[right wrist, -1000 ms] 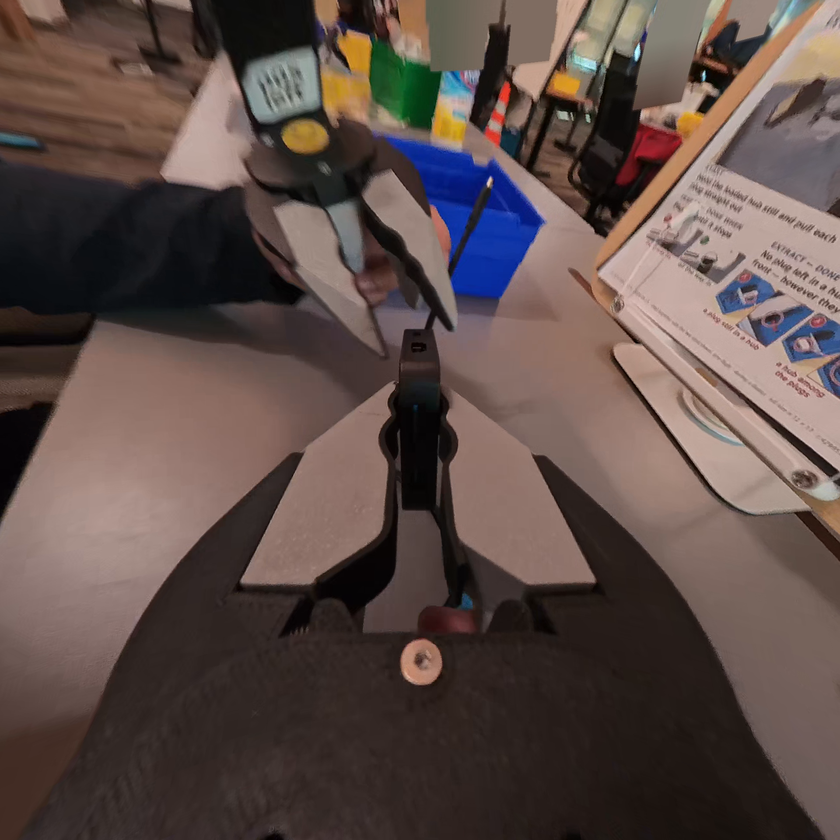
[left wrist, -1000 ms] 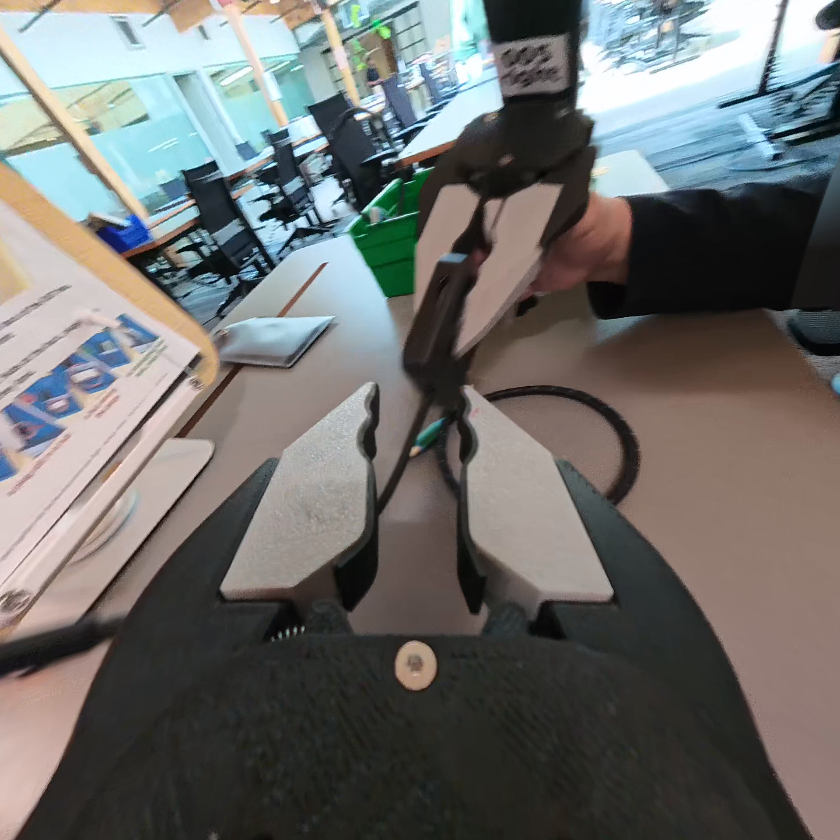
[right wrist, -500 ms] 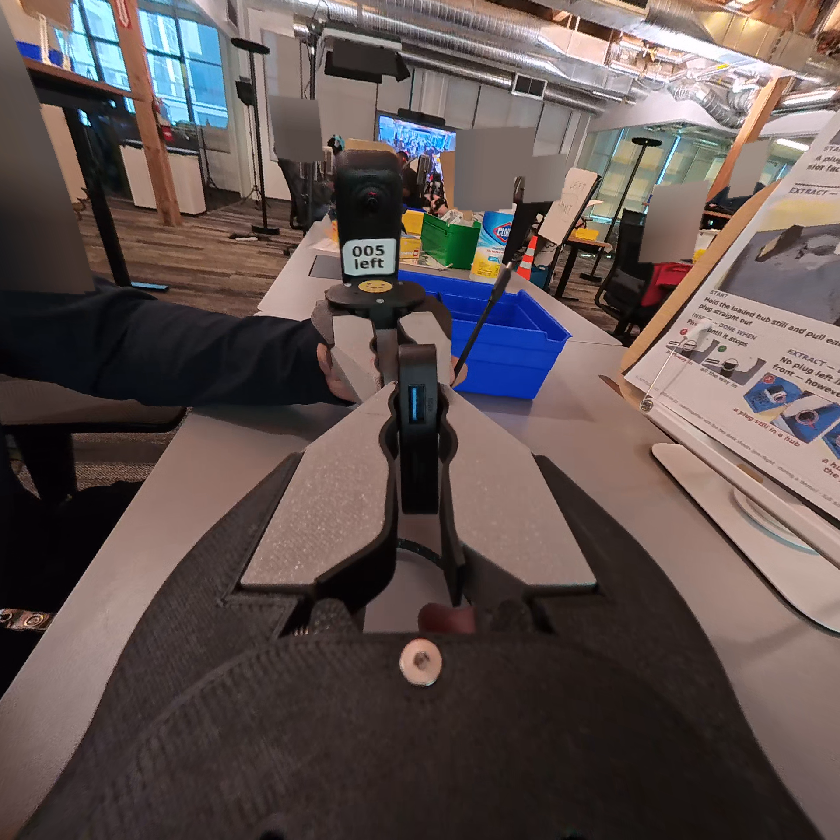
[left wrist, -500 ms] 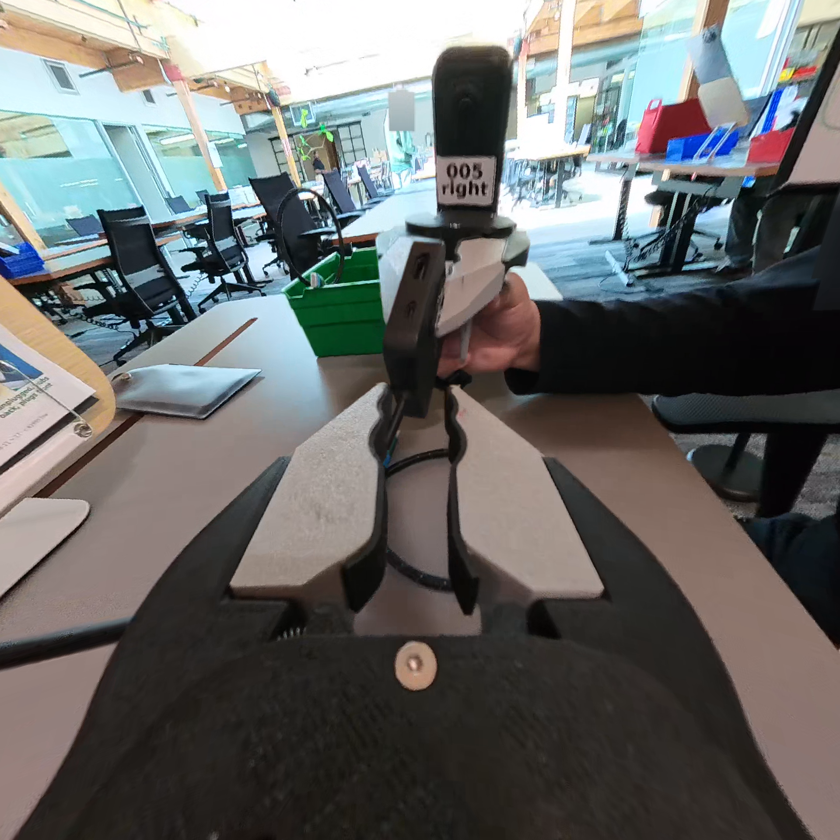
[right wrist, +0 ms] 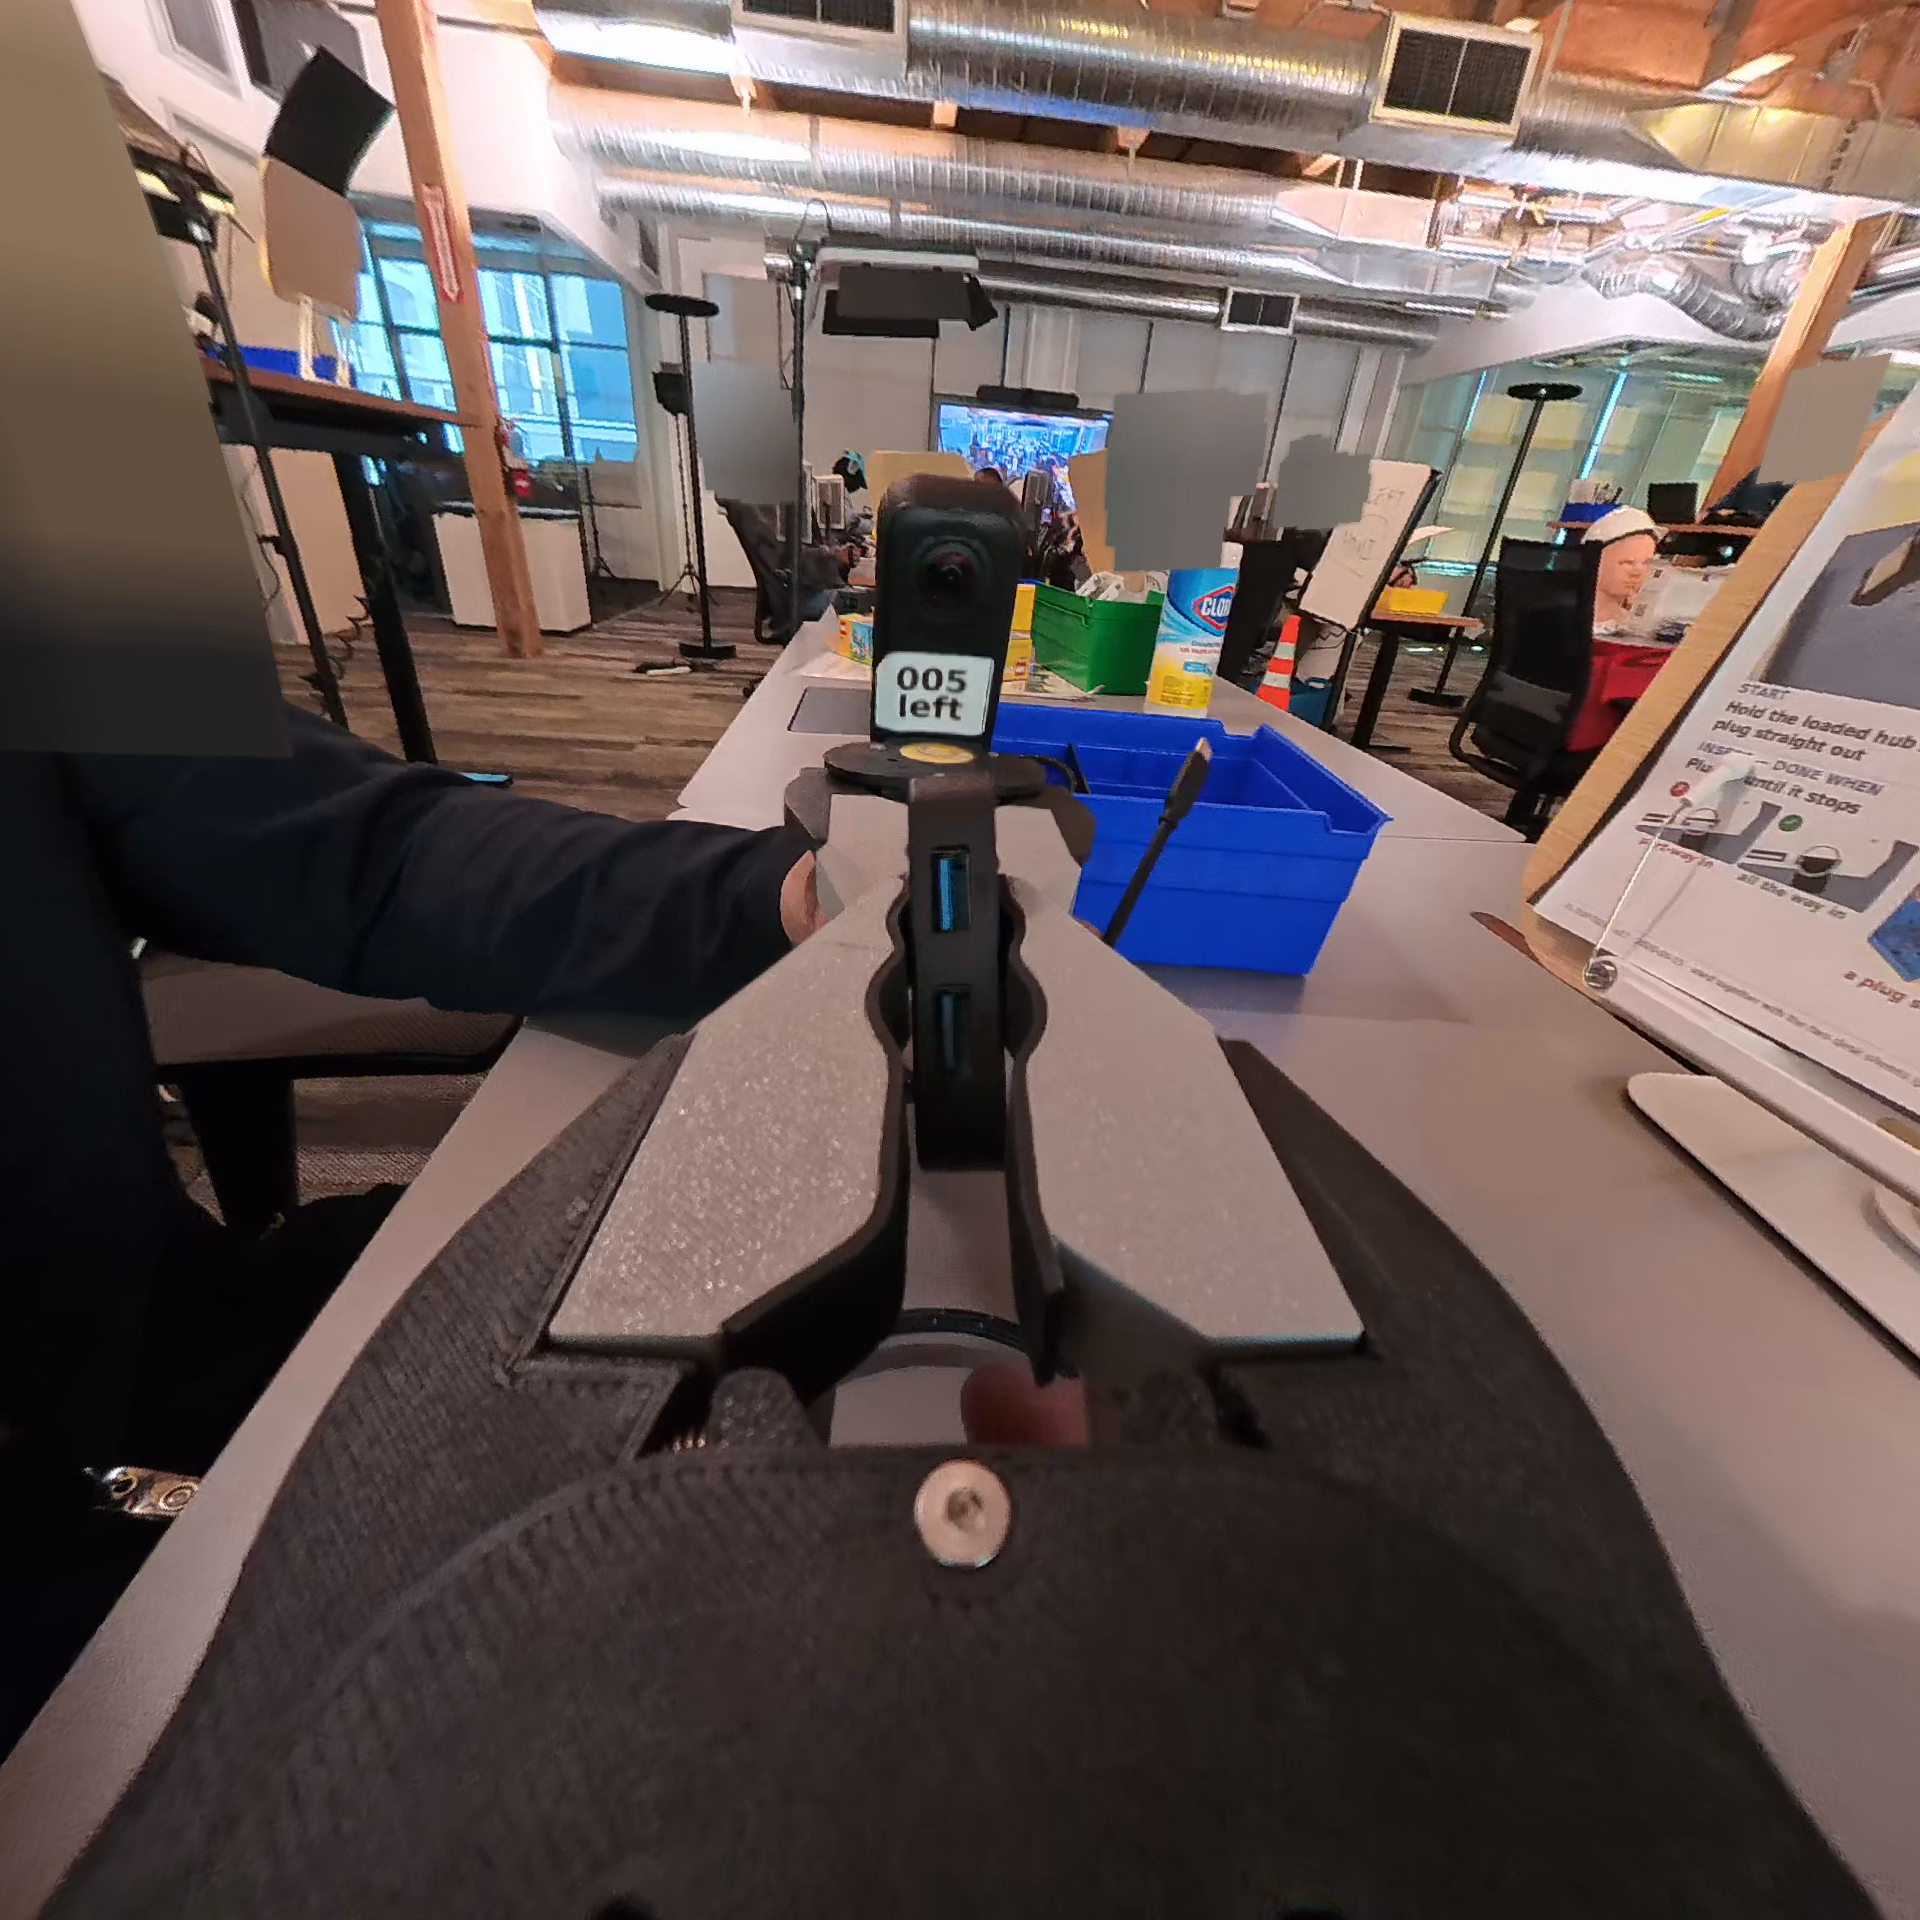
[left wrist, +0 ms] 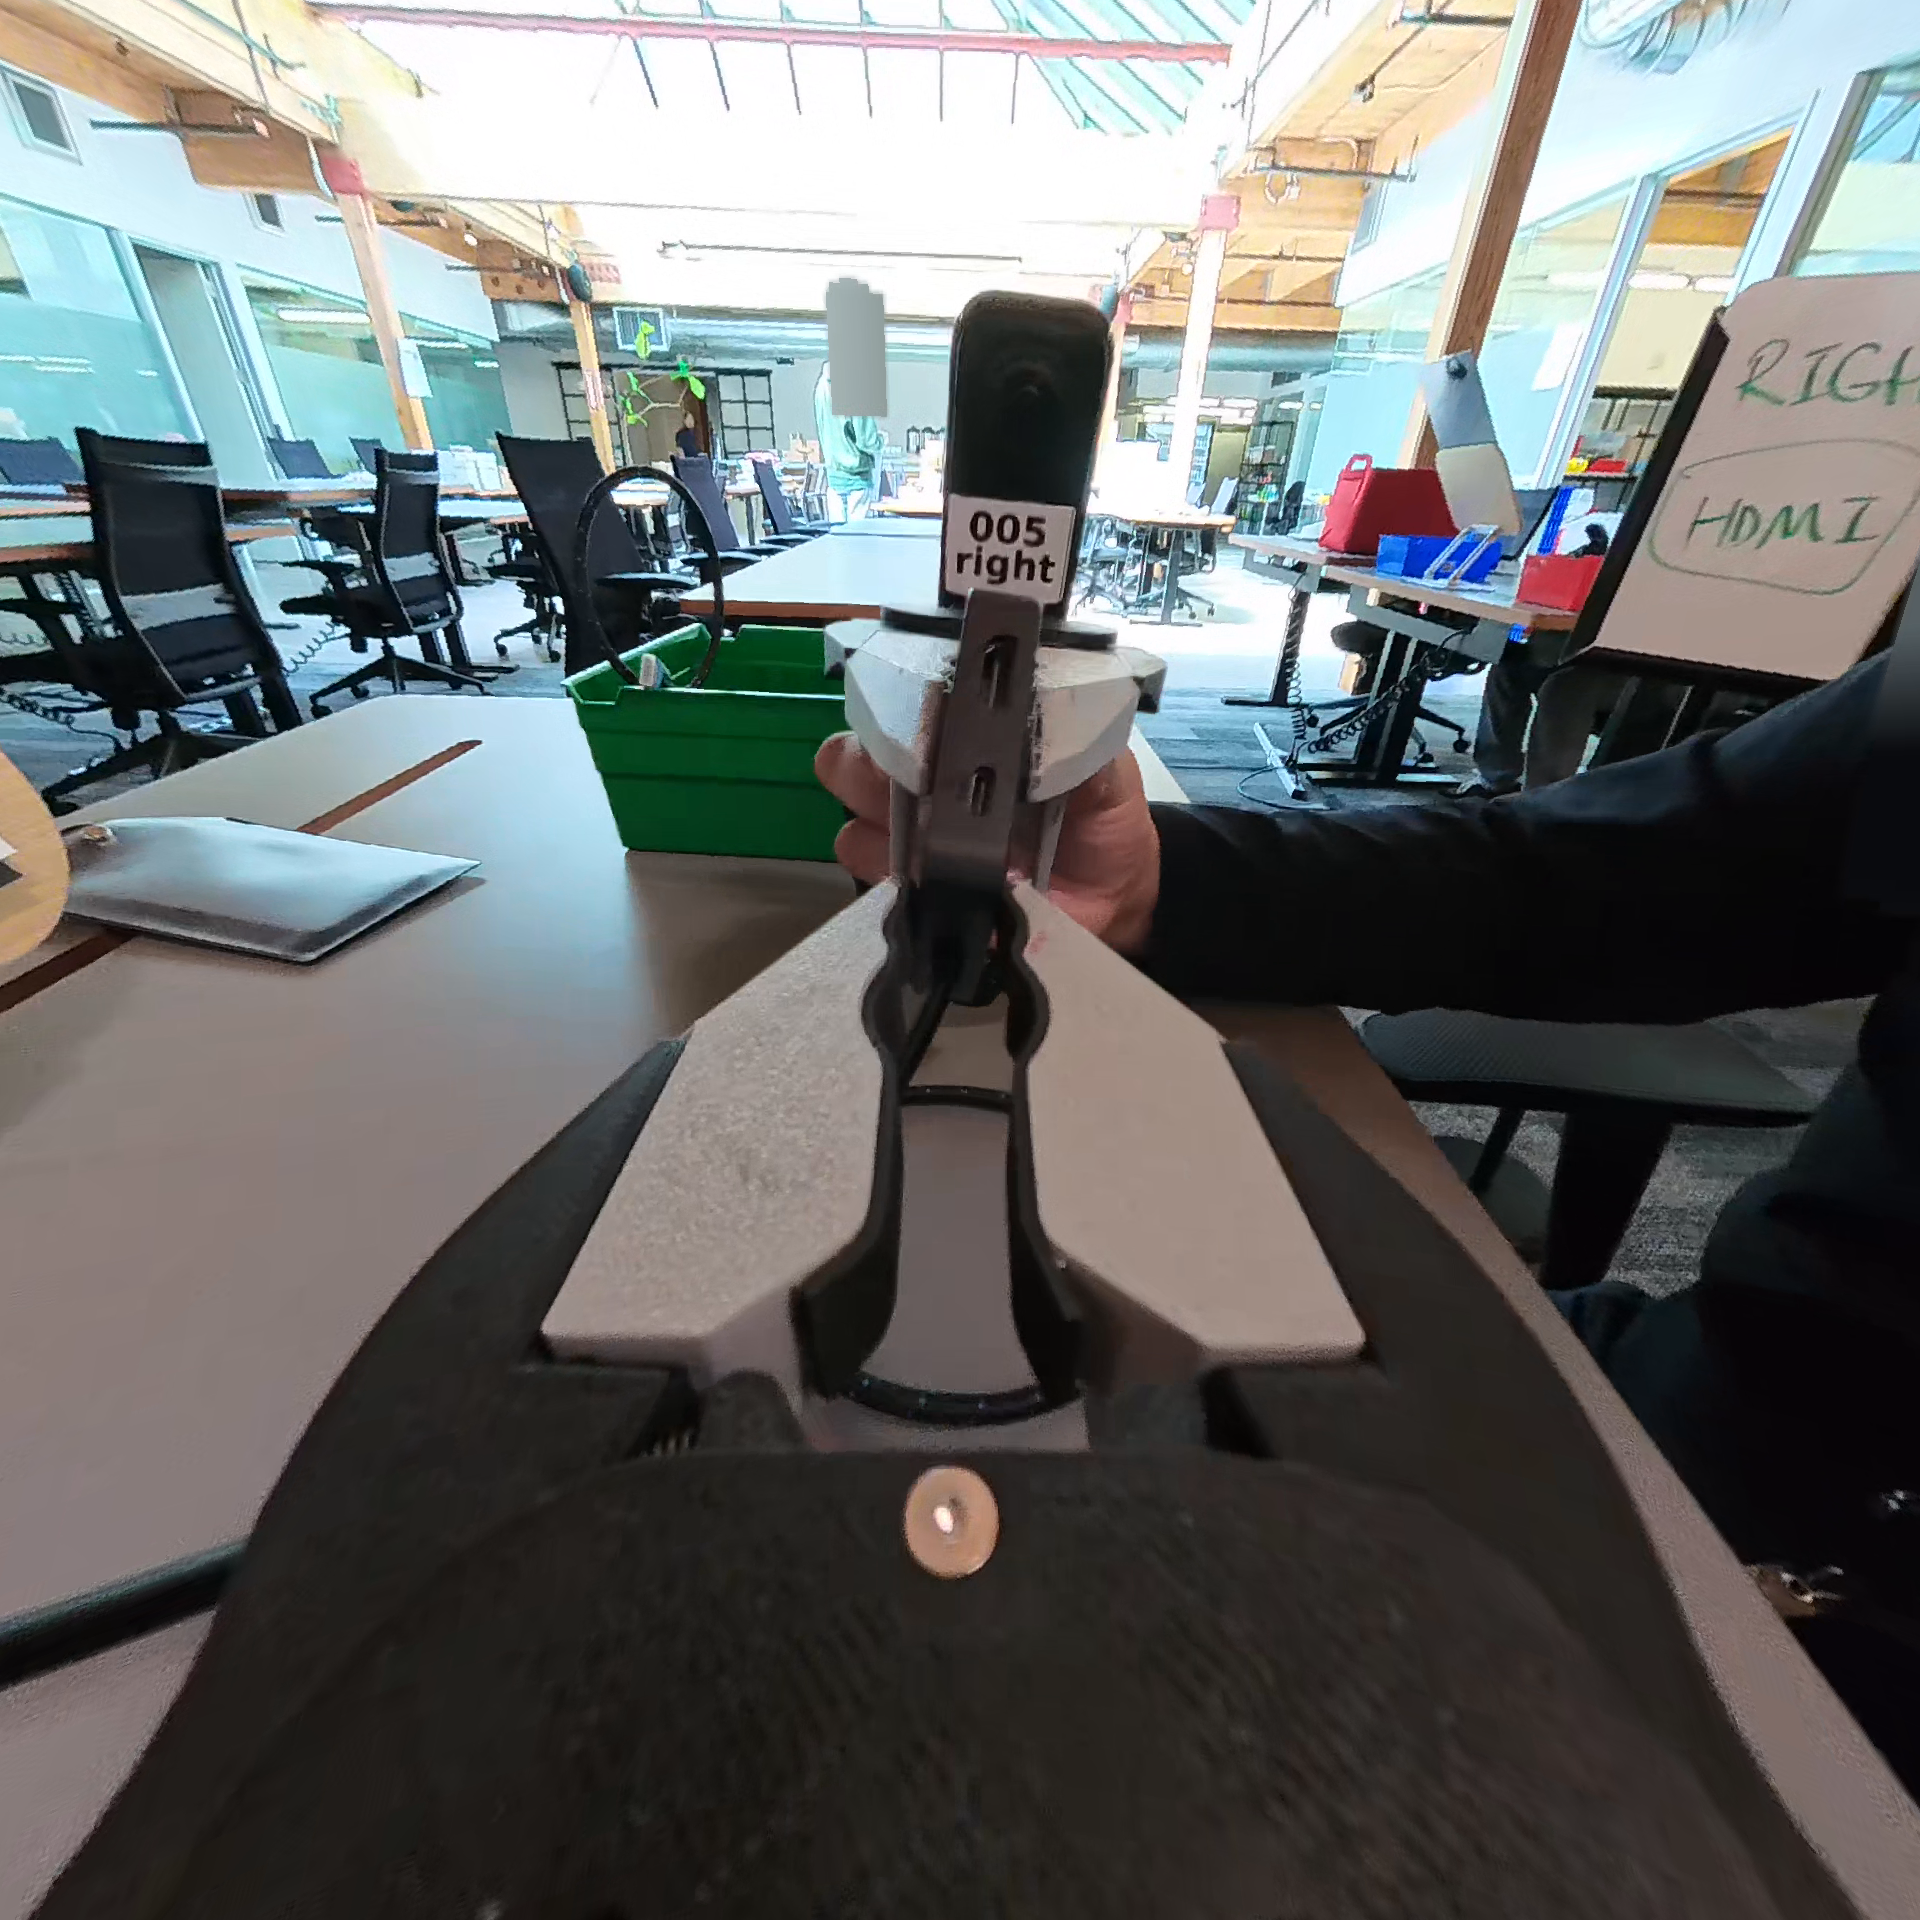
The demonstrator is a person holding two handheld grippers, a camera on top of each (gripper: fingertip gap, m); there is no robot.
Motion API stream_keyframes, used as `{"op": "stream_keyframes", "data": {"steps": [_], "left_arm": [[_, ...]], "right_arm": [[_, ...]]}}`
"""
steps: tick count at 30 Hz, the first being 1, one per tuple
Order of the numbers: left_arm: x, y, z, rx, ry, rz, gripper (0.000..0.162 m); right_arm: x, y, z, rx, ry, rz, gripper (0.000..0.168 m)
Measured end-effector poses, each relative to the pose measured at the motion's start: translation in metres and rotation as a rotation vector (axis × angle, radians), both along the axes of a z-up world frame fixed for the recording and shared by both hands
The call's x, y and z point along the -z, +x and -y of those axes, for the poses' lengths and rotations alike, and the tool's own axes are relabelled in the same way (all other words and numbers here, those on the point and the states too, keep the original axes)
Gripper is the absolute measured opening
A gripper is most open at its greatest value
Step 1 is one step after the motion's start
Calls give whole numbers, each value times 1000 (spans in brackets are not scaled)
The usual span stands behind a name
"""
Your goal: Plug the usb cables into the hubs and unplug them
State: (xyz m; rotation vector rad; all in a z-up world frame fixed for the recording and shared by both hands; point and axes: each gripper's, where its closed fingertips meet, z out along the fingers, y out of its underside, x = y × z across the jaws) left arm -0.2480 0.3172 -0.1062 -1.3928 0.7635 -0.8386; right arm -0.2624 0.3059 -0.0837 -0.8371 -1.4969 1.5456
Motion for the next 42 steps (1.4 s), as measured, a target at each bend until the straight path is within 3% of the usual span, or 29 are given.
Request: {"op": "stream_keyframes", "data": {"steps": [7,14,20,21,22,25,42], "left_arm": [[16,-16,-10,-123,28,-228,12],[51,-36,-12,-136,-110,-410,12],[66,-19,4,-35,-132,-512,12],[69,-18,5,-35,-133,-535,11],[70,-19,5,-35,-138,-549,11],[59,-21,2,-47,-145,-461,12],[7,-8,5,16,-123,-22,18]], "right_arm": [[26,-2,-20,108,105,187,18],[56,-8,-21,176,252,308,34],[77,-14,-8,106,235,406,25],[81,-13,-2,72,235,423,12],[83,-13,1,58,250,425,10],[71,-16,-1,102,282,342,10],[1,-3,-8,-25,-173,-3,10]]}}
